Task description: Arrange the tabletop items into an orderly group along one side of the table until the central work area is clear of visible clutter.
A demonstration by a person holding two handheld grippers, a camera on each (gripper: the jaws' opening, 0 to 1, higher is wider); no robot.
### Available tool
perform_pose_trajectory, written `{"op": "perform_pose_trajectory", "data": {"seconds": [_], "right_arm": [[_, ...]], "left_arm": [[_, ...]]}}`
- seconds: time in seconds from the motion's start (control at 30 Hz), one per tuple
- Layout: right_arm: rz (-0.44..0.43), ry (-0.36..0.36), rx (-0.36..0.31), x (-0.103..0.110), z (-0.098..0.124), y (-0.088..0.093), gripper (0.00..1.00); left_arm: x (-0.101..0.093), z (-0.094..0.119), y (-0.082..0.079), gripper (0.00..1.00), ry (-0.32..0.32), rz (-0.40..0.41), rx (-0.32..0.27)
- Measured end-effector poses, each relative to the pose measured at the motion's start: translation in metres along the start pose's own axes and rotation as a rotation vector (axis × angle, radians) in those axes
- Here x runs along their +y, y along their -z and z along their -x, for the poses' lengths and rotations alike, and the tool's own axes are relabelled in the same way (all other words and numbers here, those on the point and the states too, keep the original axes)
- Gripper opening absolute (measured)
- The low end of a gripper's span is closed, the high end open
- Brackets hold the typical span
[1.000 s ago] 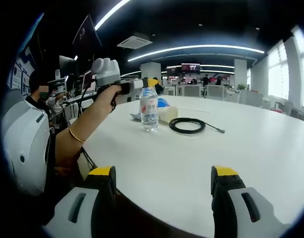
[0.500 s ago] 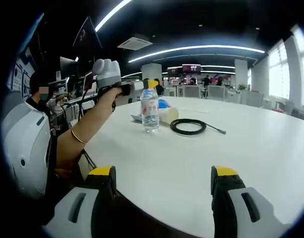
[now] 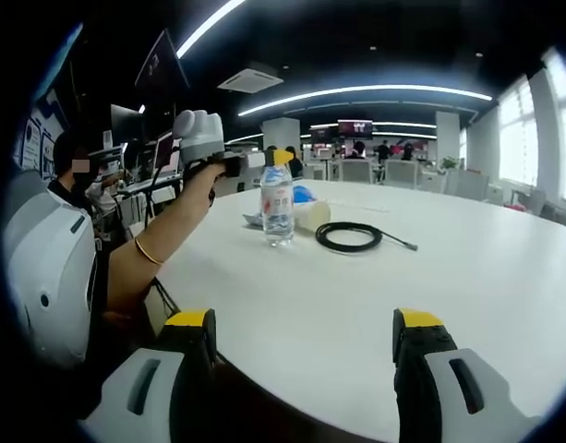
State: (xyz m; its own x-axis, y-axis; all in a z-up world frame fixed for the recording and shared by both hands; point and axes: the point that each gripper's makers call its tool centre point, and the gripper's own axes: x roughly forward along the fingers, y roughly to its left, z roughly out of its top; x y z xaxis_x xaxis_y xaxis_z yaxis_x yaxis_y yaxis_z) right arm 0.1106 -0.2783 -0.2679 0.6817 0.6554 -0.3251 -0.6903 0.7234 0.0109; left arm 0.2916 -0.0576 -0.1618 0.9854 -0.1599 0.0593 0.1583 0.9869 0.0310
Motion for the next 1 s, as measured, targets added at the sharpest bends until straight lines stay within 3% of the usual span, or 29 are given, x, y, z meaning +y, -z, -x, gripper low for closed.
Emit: {"op": "perform_pose_trajectory", "data": {"seconds": [0.43,1.0], "right_arm": [[0.008,-0.005,0.01,0.001,-0.005,-0.002,0.75],[0.014,-0.019,0.002,0.007,-0.013,-0.008,0.75]], "left_arm": [[0.014,0.006,-0.026,0.21,0.014,0.008,-0.031],[0.069,0.025,-0.044,0.21,-0.059,0.018,-0.02]]}}
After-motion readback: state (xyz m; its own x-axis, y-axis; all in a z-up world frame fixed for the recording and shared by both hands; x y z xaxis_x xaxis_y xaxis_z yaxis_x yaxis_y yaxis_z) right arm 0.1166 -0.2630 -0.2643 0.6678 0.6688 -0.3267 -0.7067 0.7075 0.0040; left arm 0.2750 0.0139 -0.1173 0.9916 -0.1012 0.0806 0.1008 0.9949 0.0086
